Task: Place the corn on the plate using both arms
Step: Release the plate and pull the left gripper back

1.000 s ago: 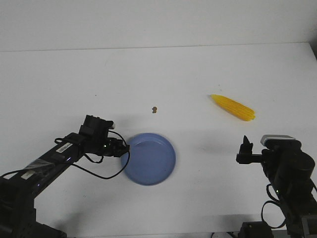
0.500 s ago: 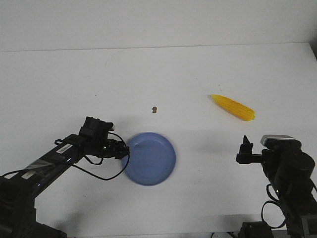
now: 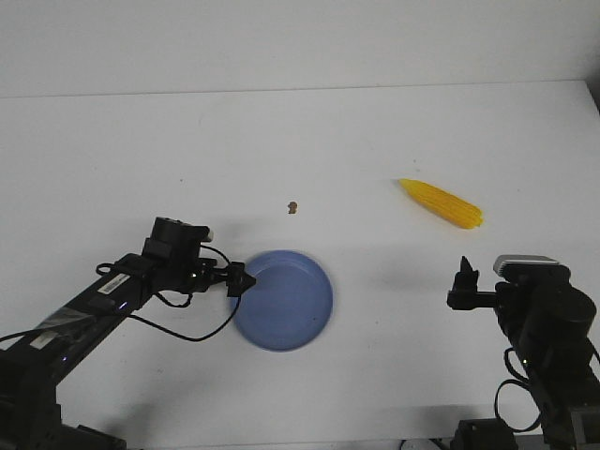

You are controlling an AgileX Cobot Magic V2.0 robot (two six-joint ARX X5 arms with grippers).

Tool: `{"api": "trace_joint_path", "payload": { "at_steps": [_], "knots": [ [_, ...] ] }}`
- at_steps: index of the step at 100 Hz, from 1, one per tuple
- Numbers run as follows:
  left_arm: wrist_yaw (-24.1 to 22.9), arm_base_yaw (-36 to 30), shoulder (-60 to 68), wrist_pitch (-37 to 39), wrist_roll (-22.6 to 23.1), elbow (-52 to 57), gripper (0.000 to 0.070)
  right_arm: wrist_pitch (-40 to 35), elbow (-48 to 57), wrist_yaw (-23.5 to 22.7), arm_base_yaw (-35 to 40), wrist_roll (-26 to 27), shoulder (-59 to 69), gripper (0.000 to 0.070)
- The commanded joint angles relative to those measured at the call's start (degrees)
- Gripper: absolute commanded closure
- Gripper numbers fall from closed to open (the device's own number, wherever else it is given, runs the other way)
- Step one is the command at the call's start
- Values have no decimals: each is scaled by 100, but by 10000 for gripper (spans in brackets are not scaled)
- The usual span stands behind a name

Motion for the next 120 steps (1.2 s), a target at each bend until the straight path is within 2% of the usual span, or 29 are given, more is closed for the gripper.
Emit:
{"api": "trace_joint_path", "payload": {
  "at_steps": [1,12,29,64,104,120],
  "knots": [
    [4,74,-166,24,210,31,78,52,81,-4,15,37,22,105],
    [-153,293,-555,9,391,31,78,52,83,-2,15,37,22,105],
    [-754,682,-1298,-125,831,31,78,52,81,-4,15,39,22,105],
    [-2636,1038,-2629,-669,1895,31,78,50,81,-4,15,37,22,105],
    [-2763,1038,-2887,-802,1910,31,78,240,87,22,13,-15,118,106],
    [-2763,1038,-2887,-802,1902,31,78,199,350,63,-9,-422,870,107]
  ]
}}
